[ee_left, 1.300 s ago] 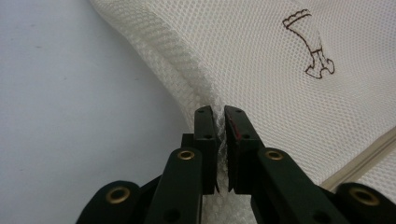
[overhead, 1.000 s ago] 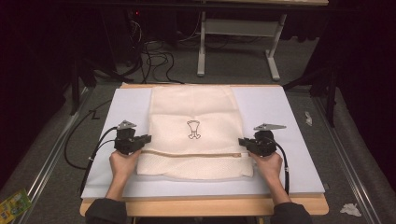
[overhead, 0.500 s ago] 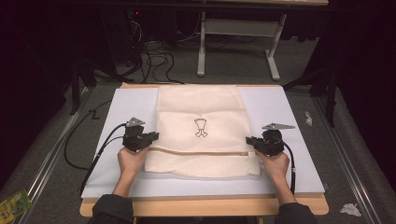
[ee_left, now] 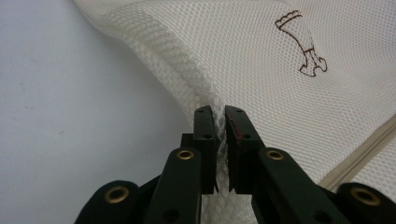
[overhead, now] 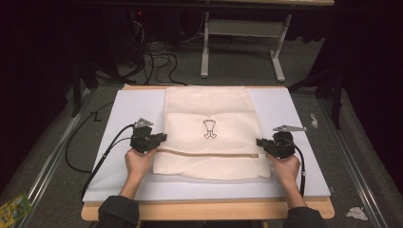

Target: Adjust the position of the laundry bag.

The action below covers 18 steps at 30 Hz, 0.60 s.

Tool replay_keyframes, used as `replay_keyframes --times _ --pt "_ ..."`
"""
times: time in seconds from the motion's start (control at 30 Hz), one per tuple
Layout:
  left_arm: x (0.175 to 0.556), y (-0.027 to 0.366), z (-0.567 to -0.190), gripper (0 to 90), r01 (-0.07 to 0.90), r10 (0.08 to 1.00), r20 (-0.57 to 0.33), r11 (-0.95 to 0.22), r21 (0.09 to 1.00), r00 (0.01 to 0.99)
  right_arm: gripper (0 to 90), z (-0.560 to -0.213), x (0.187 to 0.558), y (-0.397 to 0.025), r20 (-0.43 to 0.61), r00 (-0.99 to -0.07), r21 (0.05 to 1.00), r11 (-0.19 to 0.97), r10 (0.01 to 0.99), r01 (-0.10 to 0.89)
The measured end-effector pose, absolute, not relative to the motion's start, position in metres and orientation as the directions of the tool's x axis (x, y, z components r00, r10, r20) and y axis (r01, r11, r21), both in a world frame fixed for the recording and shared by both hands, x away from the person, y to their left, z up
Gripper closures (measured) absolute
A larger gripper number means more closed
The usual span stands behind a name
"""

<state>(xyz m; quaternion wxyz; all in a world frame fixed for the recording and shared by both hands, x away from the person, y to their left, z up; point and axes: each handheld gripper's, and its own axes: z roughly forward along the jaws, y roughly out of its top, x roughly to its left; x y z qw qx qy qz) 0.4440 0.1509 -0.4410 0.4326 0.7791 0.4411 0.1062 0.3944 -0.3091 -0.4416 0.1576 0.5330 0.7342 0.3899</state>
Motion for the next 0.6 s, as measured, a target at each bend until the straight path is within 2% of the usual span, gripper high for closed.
replay_keyframes --times 0.27,0.6 --pt "0.447 0.141 -0.447 83.4 0.594 0.774 -0.222 -0.234 0.770 0.593 85.3 -0.443 0.393 -0.320 0.181 -0.357 0.731 0.117 0.917 0.672" --pt "0.446 0.140 -0.454 81.8 0.583 0.780 -0.167 -0.288 0.759 0.603 84.4 -0.454 0.394 -0.319 0.185 -0.362 0.713 0.129 0.914 0.689"
